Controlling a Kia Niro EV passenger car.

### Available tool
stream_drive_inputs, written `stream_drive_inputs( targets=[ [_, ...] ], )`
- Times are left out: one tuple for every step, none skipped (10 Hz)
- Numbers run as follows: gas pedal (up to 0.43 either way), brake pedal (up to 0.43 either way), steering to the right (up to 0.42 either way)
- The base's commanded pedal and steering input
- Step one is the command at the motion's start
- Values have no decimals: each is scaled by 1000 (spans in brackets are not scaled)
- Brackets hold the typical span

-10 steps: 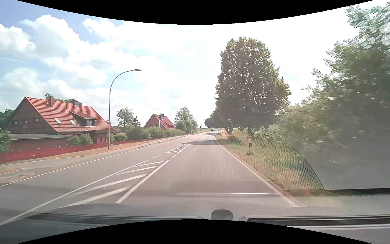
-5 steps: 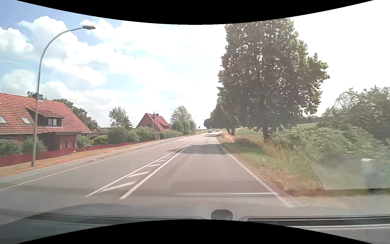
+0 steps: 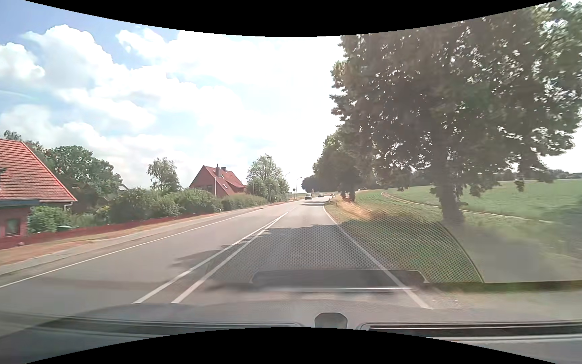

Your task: Follow the waypoints while adhering to traffic rules and regulations

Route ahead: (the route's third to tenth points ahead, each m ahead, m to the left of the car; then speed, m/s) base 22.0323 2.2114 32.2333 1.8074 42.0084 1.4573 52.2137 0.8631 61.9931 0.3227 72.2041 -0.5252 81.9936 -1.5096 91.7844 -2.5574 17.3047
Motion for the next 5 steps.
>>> stream_drive_inputs(
  targets=[
    [220, 0, 5],
    [220, 0, 6],
    [220, 0, 6],
    [220, 0, 6],
    [220, 0, 6]
  ],
)
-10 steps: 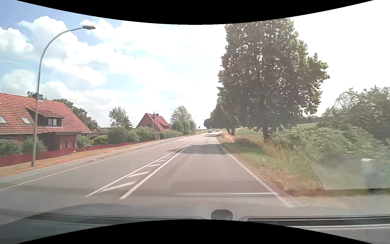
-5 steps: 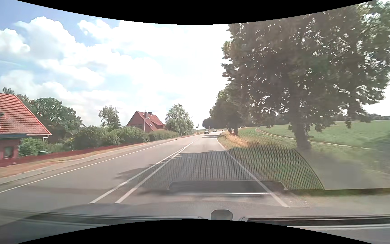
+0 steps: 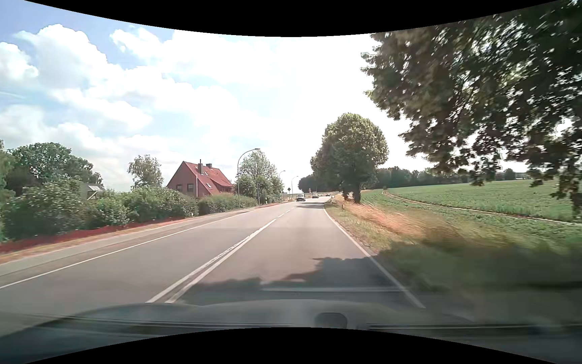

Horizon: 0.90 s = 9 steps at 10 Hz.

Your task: Follow the waypoints while adhering to traffic rules and regulations

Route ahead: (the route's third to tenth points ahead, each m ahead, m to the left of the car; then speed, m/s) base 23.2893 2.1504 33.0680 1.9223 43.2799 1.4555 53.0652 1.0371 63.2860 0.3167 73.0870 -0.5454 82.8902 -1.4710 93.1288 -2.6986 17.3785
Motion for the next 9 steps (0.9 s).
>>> stream_drive_inputs(
  targets=[
    [220, 0, 6],
    [220, 0, 4],
    [220, 0, 3],
    [220, 0, 3],
    [220, 0, 3],
    [220, 0, 3],
    [220, 0, 3],
    [220, 0, 3],
    [220, 0, 3]
  ],
)
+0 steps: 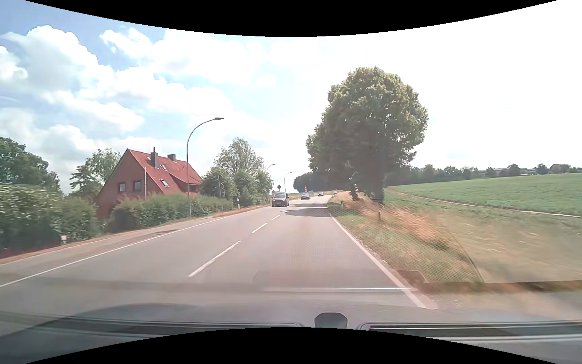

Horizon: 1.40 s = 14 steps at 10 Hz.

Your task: Follow the waypoints while adhering to traffic rules and regulations

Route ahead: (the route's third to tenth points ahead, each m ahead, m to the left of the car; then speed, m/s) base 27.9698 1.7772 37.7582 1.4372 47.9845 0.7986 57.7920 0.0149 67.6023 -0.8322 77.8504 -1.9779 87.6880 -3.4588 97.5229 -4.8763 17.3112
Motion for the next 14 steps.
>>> stream_drive_inputs(
  targets=[
    [220, 0, 3],
    [220, 0, 4],
    [220, 0, 4],
    [220, 0, 4],
    [220, 0, 4],
    [220, 0, 5],
    [220, 0, 5],
    [220, 0, 6],
    [220, 0, 6],
    [220, 0, 6],
    [220, 0, 6],
    [220, 0, 6],
    [220, 0, 6],
    [220, 0, 6]
  ],
)
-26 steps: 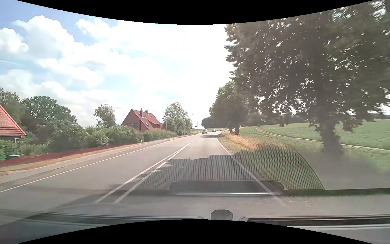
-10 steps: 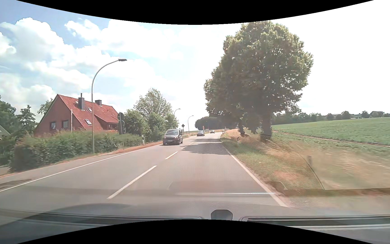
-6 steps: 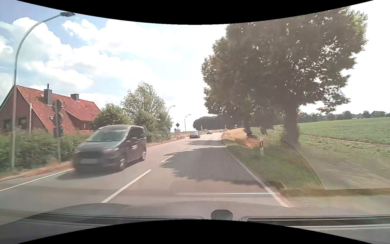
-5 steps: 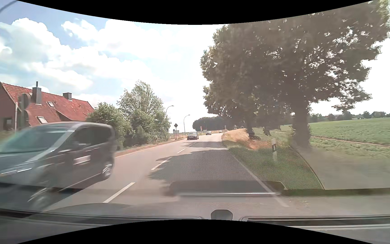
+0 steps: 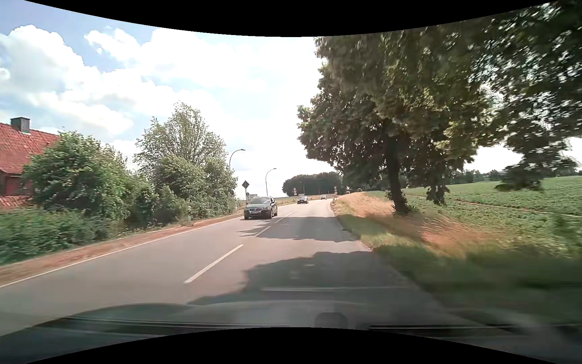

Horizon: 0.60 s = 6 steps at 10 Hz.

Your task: Follow the waypoints while adhering to traffic rules and regulations

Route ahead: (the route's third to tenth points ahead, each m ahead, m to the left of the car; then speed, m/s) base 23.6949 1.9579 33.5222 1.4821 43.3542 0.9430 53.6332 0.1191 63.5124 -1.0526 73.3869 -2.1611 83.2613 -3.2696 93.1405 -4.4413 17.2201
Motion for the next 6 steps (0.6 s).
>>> stream_drive_inputs(
  targets=[
    [220, 0, 6],
    [220, 0, 6],
    [220, 0, 6],
    [220, 0, 6],
    [220, 0, 6],
    [220, 0, 6]
  ],
)
